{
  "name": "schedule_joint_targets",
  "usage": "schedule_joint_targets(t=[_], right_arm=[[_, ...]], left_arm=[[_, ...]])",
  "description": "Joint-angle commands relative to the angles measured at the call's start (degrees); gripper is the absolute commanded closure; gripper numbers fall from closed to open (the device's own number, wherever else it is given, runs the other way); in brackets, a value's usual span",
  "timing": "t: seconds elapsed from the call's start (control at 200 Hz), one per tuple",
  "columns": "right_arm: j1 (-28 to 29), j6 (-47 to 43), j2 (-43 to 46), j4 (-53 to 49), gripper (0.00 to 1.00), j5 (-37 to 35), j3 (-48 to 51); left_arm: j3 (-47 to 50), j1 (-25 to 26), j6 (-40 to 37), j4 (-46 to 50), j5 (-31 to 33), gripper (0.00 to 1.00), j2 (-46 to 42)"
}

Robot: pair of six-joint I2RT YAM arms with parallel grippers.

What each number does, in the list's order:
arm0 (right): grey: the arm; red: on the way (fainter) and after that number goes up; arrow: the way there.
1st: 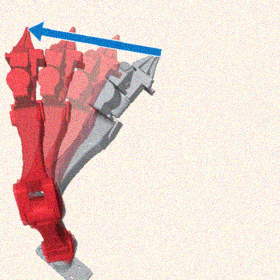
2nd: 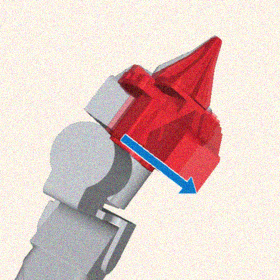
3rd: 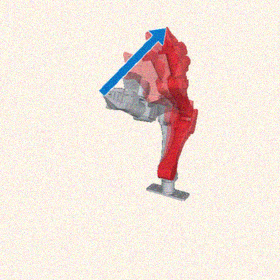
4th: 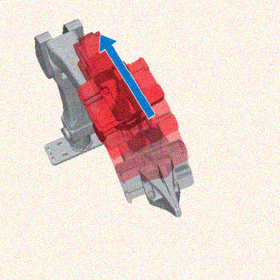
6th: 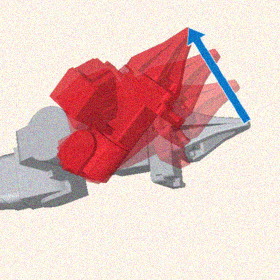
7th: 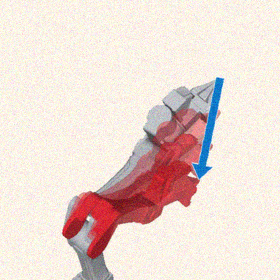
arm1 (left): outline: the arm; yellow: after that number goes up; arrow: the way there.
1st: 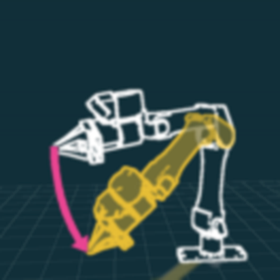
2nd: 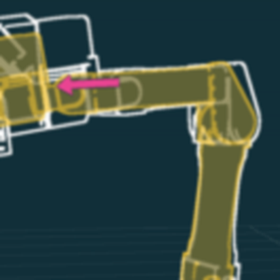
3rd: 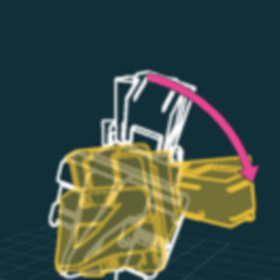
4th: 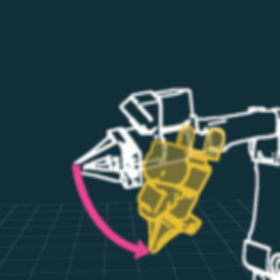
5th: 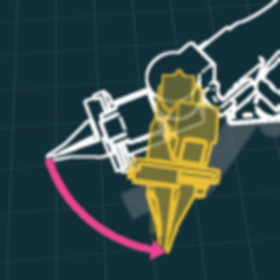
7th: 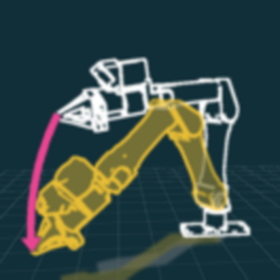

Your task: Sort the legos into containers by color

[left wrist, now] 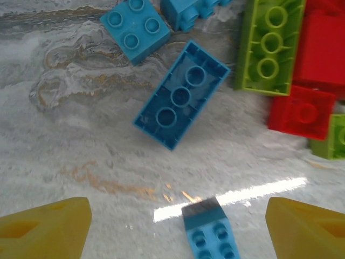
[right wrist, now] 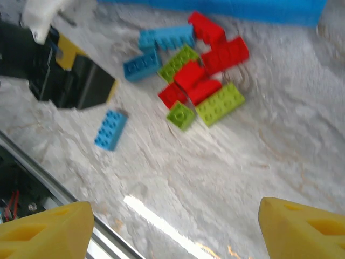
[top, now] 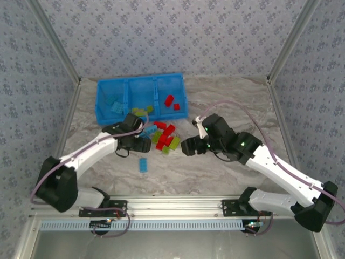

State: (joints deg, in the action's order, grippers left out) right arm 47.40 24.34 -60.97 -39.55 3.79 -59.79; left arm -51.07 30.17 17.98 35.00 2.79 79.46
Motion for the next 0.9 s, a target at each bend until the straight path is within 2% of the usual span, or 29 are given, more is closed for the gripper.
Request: schedule_joint_targets(t=[0.0,0.12,0.36,0.495,0.58,0.695,0.824,0.894], right_arm=[[0.1,3.7,3.0,-0.8,0.17,-1.0,1.1],[0.1,4.1,2.7,0.0,0.17,-0.9,1.3],[-0.1,2.5,1.4,-2.3,0.17,-1.3,-0.4],[-0.4,2.5,0.5,-2.2,0.17,1.7,-0.7],[-0.5,2.2,-0.6,-2.1,0.17,2.6,-1.0],[-0.9,2.1,-2.2,-2.3,0.16,3.0,-1.9],[-0.9,2.2,-3.1,-1.1,0.16,3.5,-2.6],[-1.0,2.2,-3.3,-0.9,0.16,3.1,-2.8]], left_arm=[[-2.4,-2.1,-5.3,-5.1,-2.9,0.23,4.5],[-4.5,-4.1,-6.7,-7.8,-6.7,0.32,10.5],[-8.0,-4.1,-8.0,-9.2,-6.6,0.41,18.6],[-7.6,-4.1,-8.1,-9.5,-8.0,0.57,19.8],[-6.7,-3.9,-7.7,-9.6,-8.9,0.64,18.9],[-5.2,-2.7,-6.9,-8.8,-9.9,0.66,15.6],[-2.4,-1.9,-3.5,-8.1,-9.7,0.69,7.4],[-1.9,-1.9,-0.5,-6.9,-6.7,0.71,1.8]])
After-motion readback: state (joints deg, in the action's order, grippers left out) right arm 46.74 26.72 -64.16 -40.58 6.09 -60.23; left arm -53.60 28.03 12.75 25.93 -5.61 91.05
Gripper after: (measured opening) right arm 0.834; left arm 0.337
